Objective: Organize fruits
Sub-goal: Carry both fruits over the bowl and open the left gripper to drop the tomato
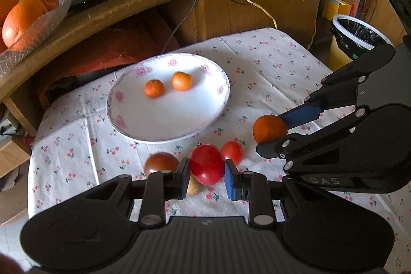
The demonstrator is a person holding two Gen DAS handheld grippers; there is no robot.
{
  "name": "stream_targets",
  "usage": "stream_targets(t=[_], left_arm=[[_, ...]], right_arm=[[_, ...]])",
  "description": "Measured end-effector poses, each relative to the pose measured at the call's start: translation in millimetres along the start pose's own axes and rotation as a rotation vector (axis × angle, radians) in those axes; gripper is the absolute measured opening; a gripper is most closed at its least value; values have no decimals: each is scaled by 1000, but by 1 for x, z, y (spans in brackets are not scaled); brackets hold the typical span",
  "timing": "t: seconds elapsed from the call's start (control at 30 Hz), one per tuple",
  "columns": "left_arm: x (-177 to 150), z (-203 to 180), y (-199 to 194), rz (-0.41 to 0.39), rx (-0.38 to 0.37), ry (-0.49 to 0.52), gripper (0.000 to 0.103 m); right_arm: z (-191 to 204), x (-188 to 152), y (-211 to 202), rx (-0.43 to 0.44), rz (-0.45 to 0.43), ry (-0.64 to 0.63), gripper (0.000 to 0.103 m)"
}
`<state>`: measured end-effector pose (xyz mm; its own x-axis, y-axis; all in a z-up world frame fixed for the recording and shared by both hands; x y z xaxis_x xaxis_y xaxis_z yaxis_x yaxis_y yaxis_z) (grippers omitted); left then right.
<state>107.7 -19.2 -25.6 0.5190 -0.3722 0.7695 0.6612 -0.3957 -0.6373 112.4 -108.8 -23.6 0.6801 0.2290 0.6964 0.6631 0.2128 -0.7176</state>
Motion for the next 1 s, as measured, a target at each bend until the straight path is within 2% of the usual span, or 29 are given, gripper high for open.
stream_targets(t=[1.0], left_arm=[[23,23,24,-35,75,0,36]], right_arm=[[-16,24,28,-39,-46,50,28]])
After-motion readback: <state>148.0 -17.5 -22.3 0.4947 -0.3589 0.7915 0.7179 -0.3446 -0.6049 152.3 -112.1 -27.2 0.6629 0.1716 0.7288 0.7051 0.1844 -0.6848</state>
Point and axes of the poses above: each gripper's, at about its wrist camera, not at the fingertips, and y roughly the way its jaws point, z to its left, x to its top, the point moved 2 cm from there along y, roughly the way its jaws point, and after that the axes turned 13 degrees about -z, right-handed, at the moved point
